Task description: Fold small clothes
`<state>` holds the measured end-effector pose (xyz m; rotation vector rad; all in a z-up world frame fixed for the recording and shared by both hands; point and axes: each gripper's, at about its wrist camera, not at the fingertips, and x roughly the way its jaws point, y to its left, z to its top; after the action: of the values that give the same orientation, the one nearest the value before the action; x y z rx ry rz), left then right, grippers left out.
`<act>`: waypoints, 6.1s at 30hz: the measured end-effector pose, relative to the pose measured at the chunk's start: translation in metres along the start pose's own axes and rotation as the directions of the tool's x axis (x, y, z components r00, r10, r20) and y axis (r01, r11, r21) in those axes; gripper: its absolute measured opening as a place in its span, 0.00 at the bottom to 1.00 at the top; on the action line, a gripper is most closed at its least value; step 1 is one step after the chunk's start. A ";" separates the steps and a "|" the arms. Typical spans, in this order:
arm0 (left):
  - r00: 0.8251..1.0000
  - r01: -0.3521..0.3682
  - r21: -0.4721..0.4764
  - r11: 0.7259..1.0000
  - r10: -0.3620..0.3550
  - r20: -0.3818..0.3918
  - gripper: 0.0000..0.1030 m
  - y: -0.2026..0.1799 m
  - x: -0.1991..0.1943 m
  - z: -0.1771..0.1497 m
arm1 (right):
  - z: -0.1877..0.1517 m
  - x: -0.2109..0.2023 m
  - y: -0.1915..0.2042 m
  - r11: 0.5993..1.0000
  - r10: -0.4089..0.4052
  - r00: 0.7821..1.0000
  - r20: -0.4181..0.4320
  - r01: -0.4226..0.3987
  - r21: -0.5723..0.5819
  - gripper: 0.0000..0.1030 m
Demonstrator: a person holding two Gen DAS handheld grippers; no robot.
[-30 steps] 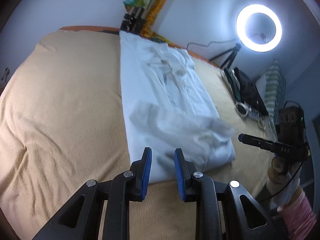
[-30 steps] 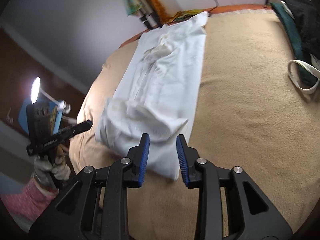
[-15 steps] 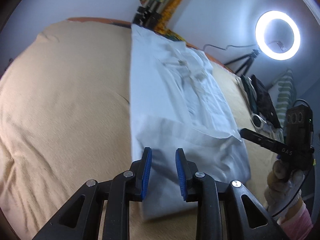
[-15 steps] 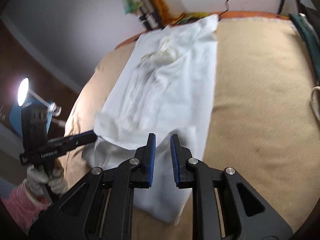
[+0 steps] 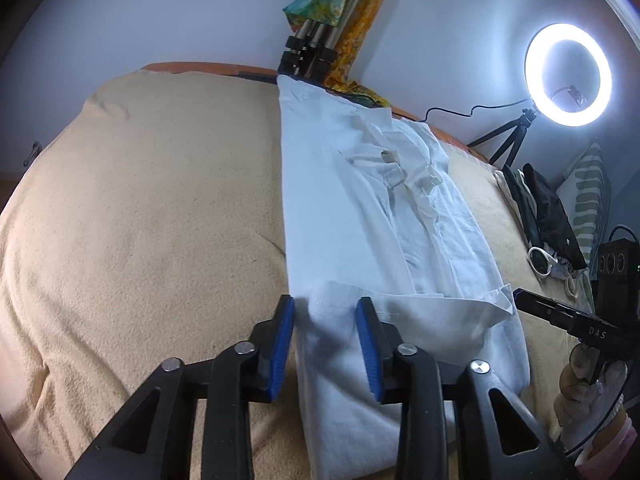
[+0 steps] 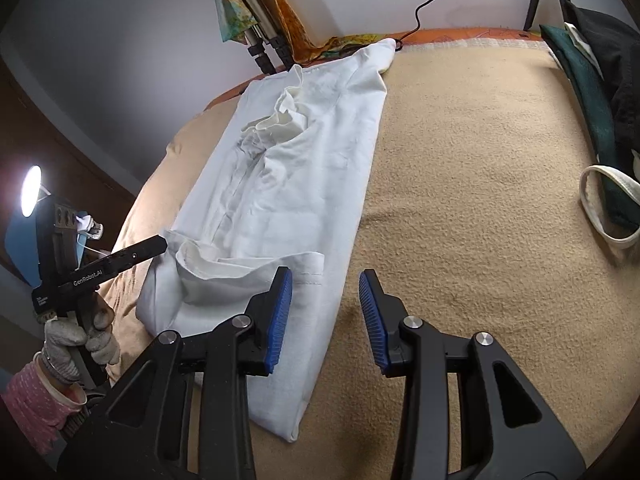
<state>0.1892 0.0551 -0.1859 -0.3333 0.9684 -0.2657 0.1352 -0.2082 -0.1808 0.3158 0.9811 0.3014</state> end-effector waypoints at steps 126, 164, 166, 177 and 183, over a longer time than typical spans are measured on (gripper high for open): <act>0.992 0.038 0.037 0.999 -0.042 0.116 0.04 0.037 0.148 0.226 | 0.245 0.120 -0.039 0.990 -0.057 0.993 0.104 0.070 -0.125 0.05; 0.995 0.038 0.245 0.969 -0.060 0.085 0.05 -0.008 -0.048 -0.037 | -0.044 -0.038 0.081 0.905 -0.156 0.981 0.113 0.188 -0.381 0.05; 0.996 0.027 0.258 0.966 -0.048 0.077 0.05 -0.005 -0.052 -0.045 | -0.055 -0.041 0.084 0.888 -0.179 0.976 0.127 0.215 -0.406 0.05; 0.992 0.104 0.131 0.986 -0.113 0.061 0.28 0.019 -0.081 -0.057 | -0.077 -0.083 0.078 0.933 -0.180 0.977 0.116 0.207 -0.295 0.14; 0.960 0.274 -0.215 0.937 -0.281 0.001 0.35 0.048 -0.050 -0.052 | -0.071 -0.071 0.034 0.988 -0.027 0.999 0.047 0.019 0.156 0.36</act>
<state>0.1220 0.1096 -0.1942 -0.6678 0.9810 -0.4266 0.0344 -0.1961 -0.1498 0.4511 0.9617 0.1956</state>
